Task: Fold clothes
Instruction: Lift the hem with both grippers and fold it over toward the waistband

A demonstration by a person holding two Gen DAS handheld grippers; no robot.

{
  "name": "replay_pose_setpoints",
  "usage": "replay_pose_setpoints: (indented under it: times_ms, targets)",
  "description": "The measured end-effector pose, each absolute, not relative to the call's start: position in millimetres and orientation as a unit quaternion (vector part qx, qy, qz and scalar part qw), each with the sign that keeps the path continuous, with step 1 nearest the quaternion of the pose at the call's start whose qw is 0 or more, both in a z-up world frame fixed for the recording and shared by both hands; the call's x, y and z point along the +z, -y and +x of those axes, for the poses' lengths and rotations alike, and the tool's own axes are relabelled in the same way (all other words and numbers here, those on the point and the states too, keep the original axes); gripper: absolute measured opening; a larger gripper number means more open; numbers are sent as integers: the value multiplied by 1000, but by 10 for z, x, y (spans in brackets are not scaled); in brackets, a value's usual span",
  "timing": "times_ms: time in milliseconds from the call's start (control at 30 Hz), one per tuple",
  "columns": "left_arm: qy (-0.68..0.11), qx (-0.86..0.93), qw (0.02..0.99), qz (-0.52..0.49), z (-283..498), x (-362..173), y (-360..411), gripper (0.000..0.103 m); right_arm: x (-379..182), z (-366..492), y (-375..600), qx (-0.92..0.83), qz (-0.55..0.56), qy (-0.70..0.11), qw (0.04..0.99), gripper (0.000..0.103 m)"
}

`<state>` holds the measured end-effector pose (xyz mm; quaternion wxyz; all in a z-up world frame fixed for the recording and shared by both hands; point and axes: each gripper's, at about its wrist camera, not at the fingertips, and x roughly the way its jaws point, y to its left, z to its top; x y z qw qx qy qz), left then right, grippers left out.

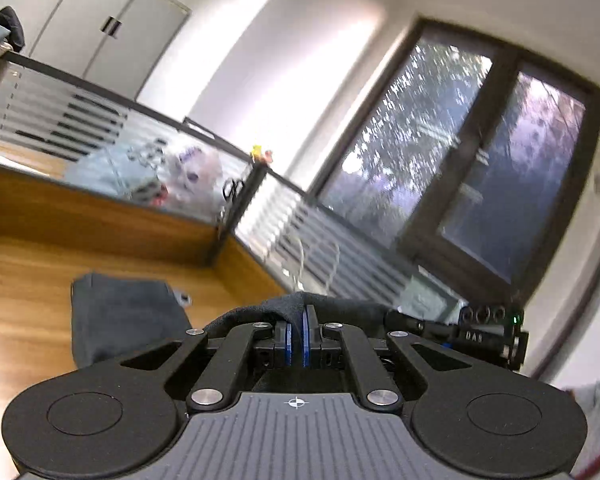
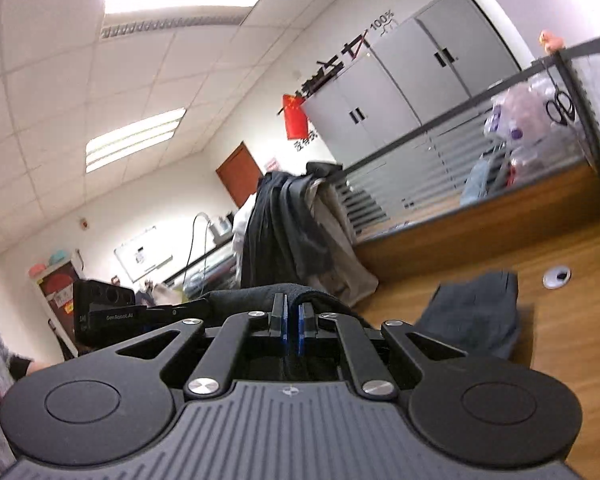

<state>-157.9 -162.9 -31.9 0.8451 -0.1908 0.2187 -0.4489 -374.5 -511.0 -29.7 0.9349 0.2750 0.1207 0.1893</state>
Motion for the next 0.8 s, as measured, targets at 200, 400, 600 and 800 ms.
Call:
replay_pose_setpoints:
  times_ms: [200, 400, 600, 800]
  targets:
    - [-227, -411, 860, -202, -863, -197, 1812, 7, -140, -2969, 5454, 159, 284, -130, 937, 5]
    - [-265, -385, 866, -178, 189, -503, 2219, 7, -484, -1895, 5872, 99, 301, -177, 932, 5]
    - [-335, -353, 857, -171, 1110, -1082, 2506, 7, -1095, -990, 6234, 59, 306, -245, 918, 5]
    - [-409, -344, 832, -152, 1647, -1566, 2678, 18, -1558, -579, 6456, 22, 334, -294, 895, 24]
